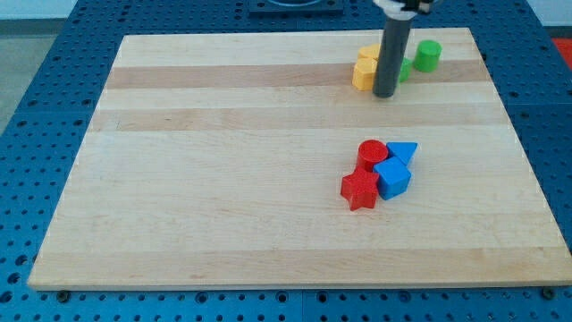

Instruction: Move the green star with the yellow hexagon into the green circle

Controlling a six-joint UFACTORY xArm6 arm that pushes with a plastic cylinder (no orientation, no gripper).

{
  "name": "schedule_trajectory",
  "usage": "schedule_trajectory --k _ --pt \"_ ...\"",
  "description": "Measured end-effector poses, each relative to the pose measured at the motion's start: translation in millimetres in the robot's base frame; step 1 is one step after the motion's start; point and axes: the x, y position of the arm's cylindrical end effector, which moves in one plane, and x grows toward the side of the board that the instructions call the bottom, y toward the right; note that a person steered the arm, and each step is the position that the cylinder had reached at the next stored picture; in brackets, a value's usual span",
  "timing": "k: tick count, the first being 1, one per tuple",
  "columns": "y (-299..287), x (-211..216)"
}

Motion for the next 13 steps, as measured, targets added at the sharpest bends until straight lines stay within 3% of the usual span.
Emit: schedule_trajectory --k 1,2,3,8,9,11,12,13 --pt "-38.5 33.0" --pt "-64.1 28.6" --pt "-66.7 -10.7" --pt "15.4 -15.9" --pt "12.5 -13.4" --pt "-66.5 9.5" --pt "-50.9 -28.5" --pt "-39.9 -34.6"
